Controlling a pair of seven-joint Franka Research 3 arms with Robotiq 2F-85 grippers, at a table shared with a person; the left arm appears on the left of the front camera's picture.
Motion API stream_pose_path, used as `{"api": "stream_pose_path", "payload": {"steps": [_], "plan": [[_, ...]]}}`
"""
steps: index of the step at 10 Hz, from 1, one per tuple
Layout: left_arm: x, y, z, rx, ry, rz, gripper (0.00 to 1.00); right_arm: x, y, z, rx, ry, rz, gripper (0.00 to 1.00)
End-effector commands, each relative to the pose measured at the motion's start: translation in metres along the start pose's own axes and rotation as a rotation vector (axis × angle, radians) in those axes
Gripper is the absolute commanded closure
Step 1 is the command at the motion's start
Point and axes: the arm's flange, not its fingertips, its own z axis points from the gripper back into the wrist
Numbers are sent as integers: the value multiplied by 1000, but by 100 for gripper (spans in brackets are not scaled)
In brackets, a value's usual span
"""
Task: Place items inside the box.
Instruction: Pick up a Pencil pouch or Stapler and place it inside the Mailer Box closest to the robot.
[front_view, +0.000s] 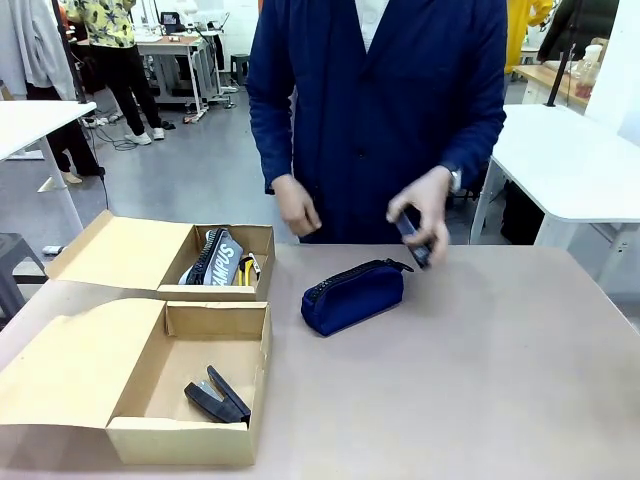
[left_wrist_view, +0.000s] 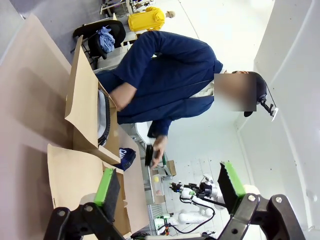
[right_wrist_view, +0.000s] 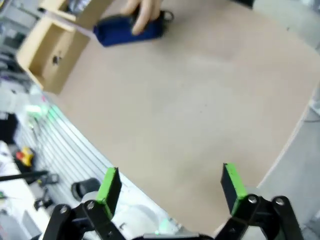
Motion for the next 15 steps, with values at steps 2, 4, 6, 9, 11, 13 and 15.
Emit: {"api": "stream_pose_path", "payload": {"steps": [2,4,6,9,11,13,15], "plan": [[0,-2,-2,-23,-13,-22,0,73,18,-34,-3,182,207,0],[0,-2,-2,-23,-13,-22,0,127,49,-86,9,289,401,0],[0,-2,-2,-23,-13,-22,0,176,78,-154,66,371,616,0],[0,-2,-2,-23,-13,-22,0,224,120,-256,157,413,881,0],[0,-2,-2,-23,-13,-22,0,235,131,-326,131,371,993,0],[0,-2,-2,-23,-13,-22,0,241,131,-373,247,386,1083,0],[0,-2,-2,-23,-13,-22,0,236,132,-412,246,372,1103,0]]}}
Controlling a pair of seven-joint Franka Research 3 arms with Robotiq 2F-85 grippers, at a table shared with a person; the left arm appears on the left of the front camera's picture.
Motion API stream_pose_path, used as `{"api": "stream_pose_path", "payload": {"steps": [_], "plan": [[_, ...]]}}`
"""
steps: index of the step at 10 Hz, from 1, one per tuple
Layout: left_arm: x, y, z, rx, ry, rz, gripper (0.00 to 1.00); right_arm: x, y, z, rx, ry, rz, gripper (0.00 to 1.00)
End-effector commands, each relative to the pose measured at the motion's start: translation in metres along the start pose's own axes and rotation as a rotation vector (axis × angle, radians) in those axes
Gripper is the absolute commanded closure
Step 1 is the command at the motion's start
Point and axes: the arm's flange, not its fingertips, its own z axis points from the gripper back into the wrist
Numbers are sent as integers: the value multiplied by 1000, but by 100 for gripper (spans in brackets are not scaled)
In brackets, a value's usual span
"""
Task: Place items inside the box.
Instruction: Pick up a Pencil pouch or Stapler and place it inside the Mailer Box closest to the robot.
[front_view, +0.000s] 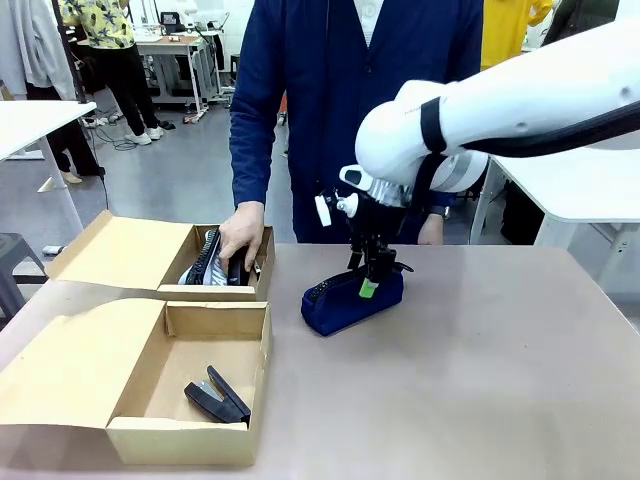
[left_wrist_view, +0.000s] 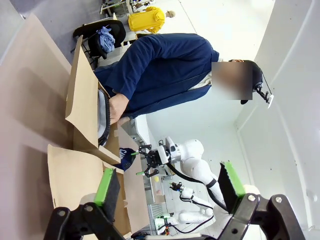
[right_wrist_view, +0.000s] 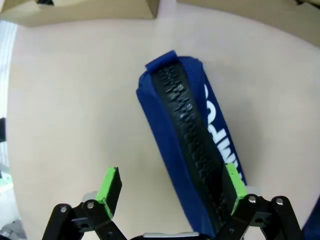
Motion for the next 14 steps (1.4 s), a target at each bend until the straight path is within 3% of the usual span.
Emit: {"api": "stream_pose_path", "payload": {"steps": [1,4,12,13,14], "plan": [[-1,-2,-1,-24,-14,-21,0,3,-10,-18,-20,12,22,0],[-1,-2,-1,-24,-14,-21,0,-5,-12,-36,18,88,-2,0],[-1,-2,-1,-24,-14,-21,0,-12,-12,-25,-13,46,-67,0],[-1,-2,-1,-24,-14,-21,0,-12,-12,-24,8,45,-61,60],[-1,-2,-1,-24,-14,-21,0,-11,-11,-23,8,44,-55,60]]}}
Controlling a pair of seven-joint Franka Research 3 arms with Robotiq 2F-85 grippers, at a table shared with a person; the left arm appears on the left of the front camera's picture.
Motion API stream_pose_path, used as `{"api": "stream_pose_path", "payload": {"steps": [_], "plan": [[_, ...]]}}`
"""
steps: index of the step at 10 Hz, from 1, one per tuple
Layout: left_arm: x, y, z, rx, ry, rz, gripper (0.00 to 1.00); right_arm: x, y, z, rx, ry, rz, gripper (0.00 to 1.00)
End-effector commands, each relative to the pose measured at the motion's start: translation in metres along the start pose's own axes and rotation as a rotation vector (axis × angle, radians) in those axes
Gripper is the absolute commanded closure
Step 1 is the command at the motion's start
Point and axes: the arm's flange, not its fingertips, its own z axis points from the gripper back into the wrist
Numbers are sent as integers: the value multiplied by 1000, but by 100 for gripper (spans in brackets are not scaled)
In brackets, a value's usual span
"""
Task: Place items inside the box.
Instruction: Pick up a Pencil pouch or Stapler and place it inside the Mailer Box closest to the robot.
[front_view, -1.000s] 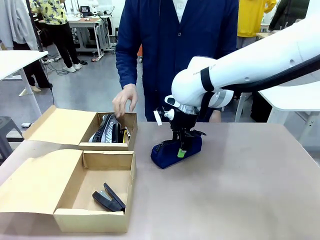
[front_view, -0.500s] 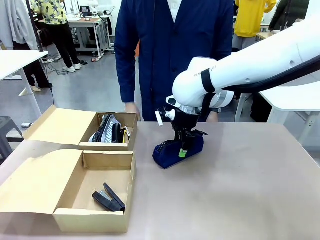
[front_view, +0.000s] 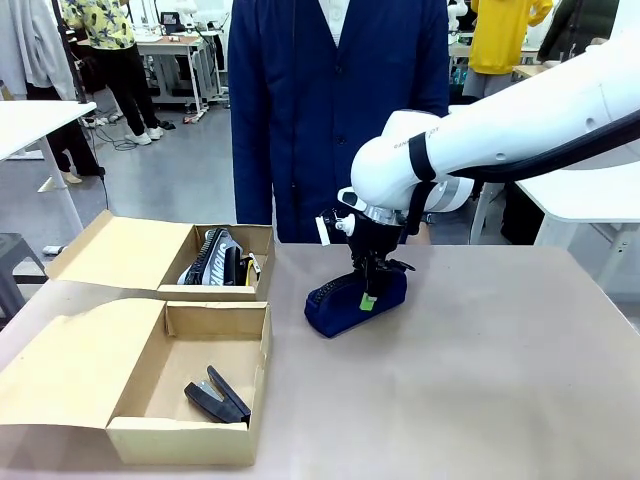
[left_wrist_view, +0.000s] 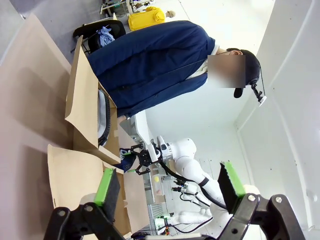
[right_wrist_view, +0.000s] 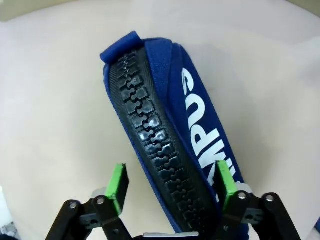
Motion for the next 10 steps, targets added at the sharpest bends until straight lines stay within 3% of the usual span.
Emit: {"api": "stream_pose_path", "payload": {"steps": [1,3,4,7,10], "plan": [[-1,-2,-1,-24,-14,-21,0,4,5,5,12,-6,-8,60],[-1,-2,-1,-24,-14,-21,0,4,6,6,20,2,-4,76],[-1,-2,-1,-24,-14,-21,0,3,7,5,28,8,-4,100],[-1,-2,-1,-24,-14,-21,0,3,8,6,41,13,-10,100],[-1,-2,-1,-24,-14,-21,0,8,26,46,63,17,-176,100]]}}
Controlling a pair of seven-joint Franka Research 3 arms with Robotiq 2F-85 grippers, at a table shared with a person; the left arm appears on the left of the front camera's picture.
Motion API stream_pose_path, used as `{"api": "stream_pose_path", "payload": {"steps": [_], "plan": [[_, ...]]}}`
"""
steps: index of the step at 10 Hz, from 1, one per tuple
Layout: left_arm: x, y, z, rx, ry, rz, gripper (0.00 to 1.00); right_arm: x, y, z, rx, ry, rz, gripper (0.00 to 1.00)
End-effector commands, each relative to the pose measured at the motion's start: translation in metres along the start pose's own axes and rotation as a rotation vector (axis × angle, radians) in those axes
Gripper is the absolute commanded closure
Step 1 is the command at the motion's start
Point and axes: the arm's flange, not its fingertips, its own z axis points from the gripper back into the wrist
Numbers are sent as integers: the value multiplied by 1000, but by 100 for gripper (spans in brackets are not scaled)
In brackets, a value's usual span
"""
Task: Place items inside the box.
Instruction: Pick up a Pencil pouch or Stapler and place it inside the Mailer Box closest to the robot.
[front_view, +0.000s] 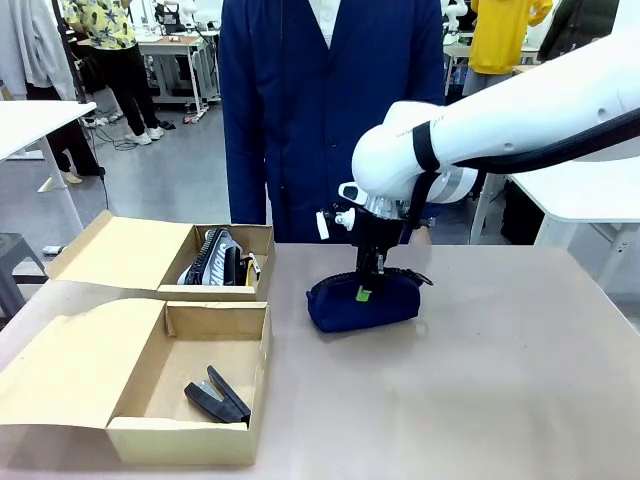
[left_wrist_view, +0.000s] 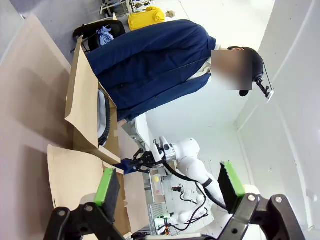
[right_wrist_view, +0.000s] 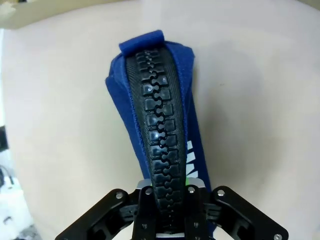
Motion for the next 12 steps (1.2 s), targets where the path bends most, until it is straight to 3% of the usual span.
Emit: {"api": "stream_pose_path", "payload": {"steps": [1,2,4,6,7,8,9,10,11,12], "plan": [[-1,-2,-1,-24,-14,-20,0,0,34,55,41,24,-166,100],[-1,-2,-1,-24,-14,-20,0,-10,64,91,-66,58,-204,100],[-1,-2,-1,-24,-14,-20,0,-56,143,161,-1,55,-388,100],[-1,-2,-1,-24,-14,-20,0,-79,206,184,-77,-49,-603,100],[-1,-2,-1,-24,-14,-20,0,-89,226,185,-95,-26,-630,100],[-1,-2,-1,-24,-14,-20,0,-105,236,191,-100,-55,-646,100],[-1,-2,-1,-24,-14,-20,0,-131,231,198,-159,-68,-749,100],[-1,-2,-1,-24,-14,-20,0,-104,232,205,-72,-36,-612,100],[-1,-2,-1,-24,-14,-20,0,-104,232,205,-72,-36,-612,100],[-1,-2,-1,-24,-14,-20,0,-123,241,203,-98,-55,-667,92]]}}
